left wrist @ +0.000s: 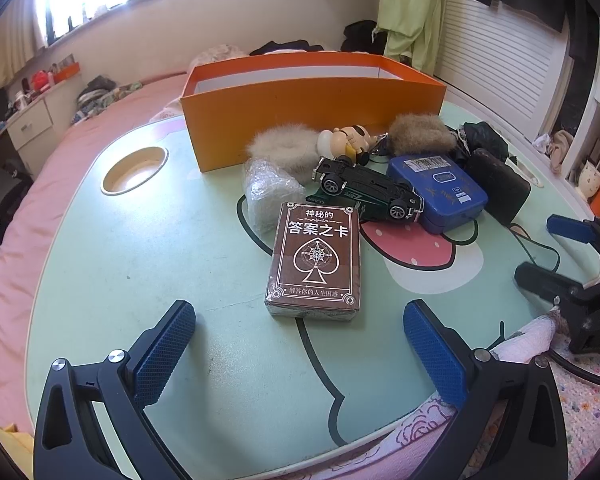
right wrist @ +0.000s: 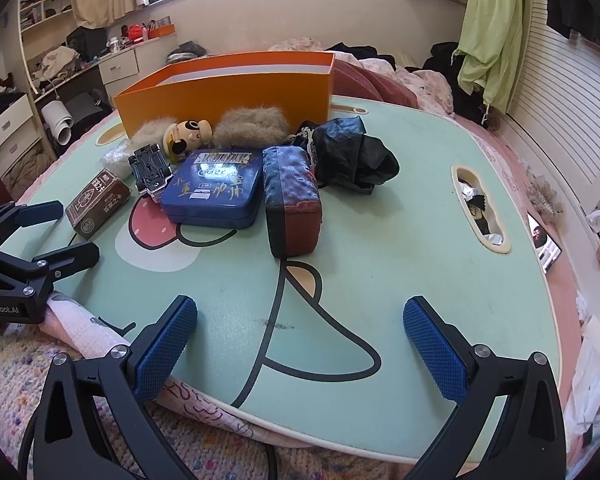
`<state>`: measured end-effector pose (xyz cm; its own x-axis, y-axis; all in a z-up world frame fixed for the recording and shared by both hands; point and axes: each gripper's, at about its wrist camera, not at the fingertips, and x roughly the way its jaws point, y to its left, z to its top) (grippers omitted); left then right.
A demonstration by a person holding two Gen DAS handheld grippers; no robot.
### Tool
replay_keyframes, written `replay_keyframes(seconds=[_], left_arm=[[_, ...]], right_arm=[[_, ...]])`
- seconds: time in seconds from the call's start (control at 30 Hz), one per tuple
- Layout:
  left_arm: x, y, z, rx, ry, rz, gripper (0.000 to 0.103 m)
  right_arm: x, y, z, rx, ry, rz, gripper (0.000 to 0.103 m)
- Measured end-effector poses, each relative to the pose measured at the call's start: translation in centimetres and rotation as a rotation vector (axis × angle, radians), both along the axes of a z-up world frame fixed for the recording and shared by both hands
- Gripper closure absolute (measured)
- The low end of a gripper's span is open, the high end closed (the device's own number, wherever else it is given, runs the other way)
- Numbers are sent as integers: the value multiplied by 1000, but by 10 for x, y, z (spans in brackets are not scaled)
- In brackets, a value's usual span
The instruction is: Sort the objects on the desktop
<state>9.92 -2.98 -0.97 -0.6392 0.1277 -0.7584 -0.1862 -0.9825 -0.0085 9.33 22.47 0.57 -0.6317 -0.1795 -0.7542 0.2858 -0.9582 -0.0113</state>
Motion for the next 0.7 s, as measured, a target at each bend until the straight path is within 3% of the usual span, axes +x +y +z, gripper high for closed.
replay_keyframes(seconds=[0.23,0.43,0.47,0.5,0.53,0.7], left_arm=[[0,0,-1,1,1,1,0],[1,1,-2,2,7,1,0],[1,1,-2,4,9,1,0],[1,1,-2,5,11,2,0],[2,1,-1,5,14,1,0],[6,-2,2,48,33,-14,0]], right_arm=[[-21,7,16,-66,44,-35,3],[-43,6,10,-123,-23,-26,33],[-42,6,10,-118,-8,-24,45],[-40,5,9,-117,-2,-13,64],[-38,3,9,-115,-4,-3,70],[-26,1,8,-122,20,6,74]])
